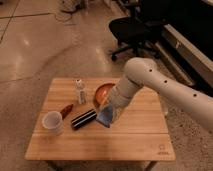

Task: Place the white sponge in the ceramic cup

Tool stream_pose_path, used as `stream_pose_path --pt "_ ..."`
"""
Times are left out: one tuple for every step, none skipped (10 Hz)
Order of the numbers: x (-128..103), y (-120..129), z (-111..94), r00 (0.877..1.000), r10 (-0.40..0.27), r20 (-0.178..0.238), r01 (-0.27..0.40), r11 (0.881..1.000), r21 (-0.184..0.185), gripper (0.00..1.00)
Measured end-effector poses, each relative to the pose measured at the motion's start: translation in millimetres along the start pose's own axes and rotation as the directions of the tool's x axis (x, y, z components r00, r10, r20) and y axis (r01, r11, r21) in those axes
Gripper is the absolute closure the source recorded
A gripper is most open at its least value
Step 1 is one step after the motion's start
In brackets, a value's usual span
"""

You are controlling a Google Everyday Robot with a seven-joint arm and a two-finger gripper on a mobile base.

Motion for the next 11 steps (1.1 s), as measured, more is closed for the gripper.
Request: stream_pose_path --pt "0 0 0 1.0 -0.001 0.0 0.001 1.0 -0.001 1.0" --pt "0 0 1 1.0 0.001 0.001 -0.001 1.0 -0.001 1.0" --pt "-3 -2 5 1.0 -0.003 -0.001 0.003 1.0 -0.006 1.0" --pt "-16 -10 11 1.0 -0.027 -0.006 0.027 1.0 -0.01 1.0" --pt "-29 -18 16 0.999 -0.051 -0.009 0.051 0.999 -0.015 1.0" --pt "-40 -23 19 0.998 -0.066 -0.009 0.066 0.998 -0.016 1.0" --pt "-60 -36 26 0.995 -0.097 -0.008 0.096 0.995 -0.019 1.0" --pt "-68 -44 31 0.994 -0.108 -0.006 0.108 0.994 -0.018 1.0" --pt "-78 -53 35 0.993 -0.119 -0.003 0.119 0.993 -0.014 1.0" --pt "-88 -64 41 0.992 -0.127 0.004 0.127 0.992 -0.007 1.0" --pt "-97 -74 48 0.991 -0.133 0.018 0.133 0.991 0.0 1.0"
